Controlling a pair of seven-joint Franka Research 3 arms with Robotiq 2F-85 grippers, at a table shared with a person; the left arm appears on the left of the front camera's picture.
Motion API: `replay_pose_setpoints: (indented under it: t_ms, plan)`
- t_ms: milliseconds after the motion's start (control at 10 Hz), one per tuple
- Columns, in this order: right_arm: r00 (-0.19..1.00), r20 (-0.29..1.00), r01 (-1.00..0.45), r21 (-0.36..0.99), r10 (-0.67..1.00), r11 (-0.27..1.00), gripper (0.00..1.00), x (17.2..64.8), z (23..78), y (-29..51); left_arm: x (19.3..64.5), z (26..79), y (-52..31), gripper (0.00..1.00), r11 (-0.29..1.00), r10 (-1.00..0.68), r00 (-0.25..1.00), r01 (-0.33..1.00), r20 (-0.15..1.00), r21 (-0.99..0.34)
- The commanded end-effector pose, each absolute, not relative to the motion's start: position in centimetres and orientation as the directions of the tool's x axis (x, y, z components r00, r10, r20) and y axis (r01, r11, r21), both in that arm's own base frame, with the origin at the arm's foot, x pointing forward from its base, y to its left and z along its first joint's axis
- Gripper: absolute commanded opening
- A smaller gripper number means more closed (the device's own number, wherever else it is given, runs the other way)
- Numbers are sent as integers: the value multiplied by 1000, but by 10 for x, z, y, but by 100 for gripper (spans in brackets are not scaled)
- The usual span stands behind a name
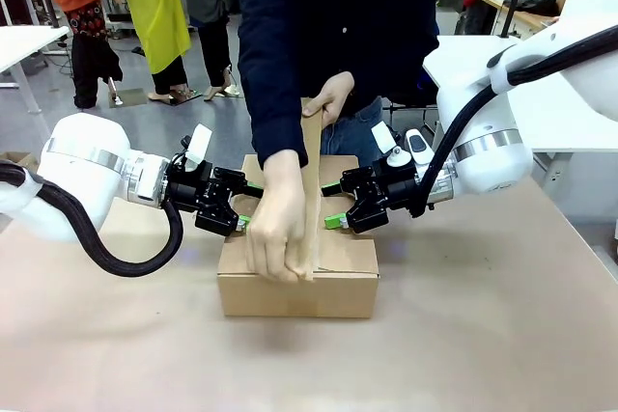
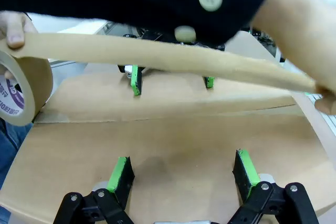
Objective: Pack the gift set into the box.
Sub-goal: Press and hold the closed box until the human finishes sealing it.
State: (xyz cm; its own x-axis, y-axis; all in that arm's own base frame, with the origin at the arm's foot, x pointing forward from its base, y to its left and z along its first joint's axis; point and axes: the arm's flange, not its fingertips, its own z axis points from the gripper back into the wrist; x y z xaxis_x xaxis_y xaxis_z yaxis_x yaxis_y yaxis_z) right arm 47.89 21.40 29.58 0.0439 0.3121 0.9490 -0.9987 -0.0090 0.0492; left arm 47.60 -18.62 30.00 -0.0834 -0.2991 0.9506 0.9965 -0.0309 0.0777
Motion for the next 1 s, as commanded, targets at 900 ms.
replay_pose_setpoints:
  t_ms: [900]
  plan:
    - [35,950,-999,41,311,-12,100,479,294,214,475,299,-186,100,-50,-303,-90,996,949,79]
